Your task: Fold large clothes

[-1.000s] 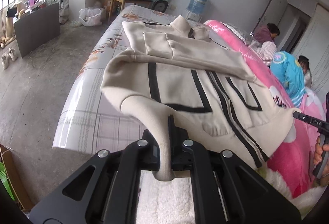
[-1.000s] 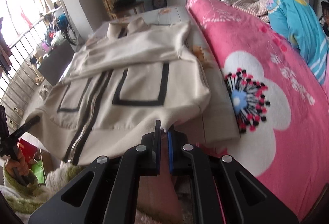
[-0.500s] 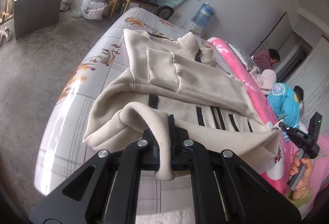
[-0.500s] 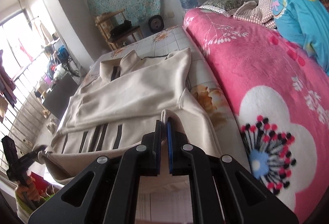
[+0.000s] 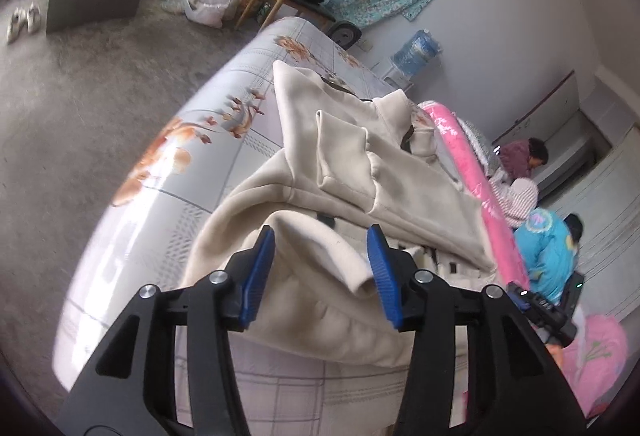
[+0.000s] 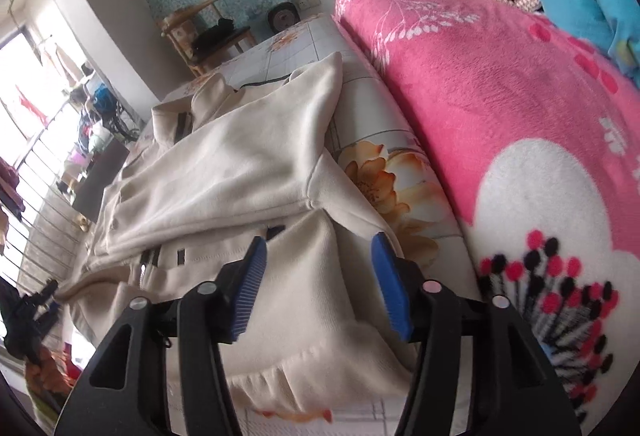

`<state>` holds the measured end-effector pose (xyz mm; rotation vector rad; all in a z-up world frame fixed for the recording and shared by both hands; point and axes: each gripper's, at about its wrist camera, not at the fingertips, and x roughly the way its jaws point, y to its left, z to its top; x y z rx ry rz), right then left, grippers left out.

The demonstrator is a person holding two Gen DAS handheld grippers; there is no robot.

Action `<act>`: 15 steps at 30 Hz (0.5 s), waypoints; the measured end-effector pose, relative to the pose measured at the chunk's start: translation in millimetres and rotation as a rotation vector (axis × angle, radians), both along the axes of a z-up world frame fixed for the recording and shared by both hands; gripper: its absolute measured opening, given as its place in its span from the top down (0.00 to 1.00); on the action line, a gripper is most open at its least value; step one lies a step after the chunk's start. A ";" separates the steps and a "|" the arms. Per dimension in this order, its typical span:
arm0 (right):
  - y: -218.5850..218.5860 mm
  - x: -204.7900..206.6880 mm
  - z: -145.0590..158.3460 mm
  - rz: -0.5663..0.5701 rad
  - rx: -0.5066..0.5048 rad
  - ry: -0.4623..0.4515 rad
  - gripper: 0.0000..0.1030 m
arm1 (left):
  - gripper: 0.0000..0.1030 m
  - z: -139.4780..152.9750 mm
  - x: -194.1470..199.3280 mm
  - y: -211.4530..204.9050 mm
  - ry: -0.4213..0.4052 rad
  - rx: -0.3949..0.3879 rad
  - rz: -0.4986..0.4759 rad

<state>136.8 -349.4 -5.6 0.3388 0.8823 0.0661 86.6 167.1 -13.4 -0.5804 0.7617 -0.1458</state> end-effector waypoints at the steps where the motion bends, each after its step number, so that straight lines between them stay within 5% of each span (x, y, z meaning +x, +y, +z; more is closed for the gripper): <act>1: 0.1 -5.0 2.4 0.010 -0.013 -0.002 0.41 | 0.50 1.2 -2.9 -0.8 0.009 0.043 0.001; 8: -3.5 -32.4 -5.5 0.037 -0.164 0.054 0.35 | 0.44 -14.8 -6.1 -20.2 0.120 0.342 -0.006; 11: -0.3 -34.4 -8.9 0.049 -0.198 0.051 0.35 | 0.44 -11.9 -7.3 -20.2 0.114 0.369 -0.007; 15: 0.6 -32.7 -7.1 0.058 -0.188 0.052 0.35 | 0.44 17.6 -26.6 -3.1 -0.004 0.291 0.011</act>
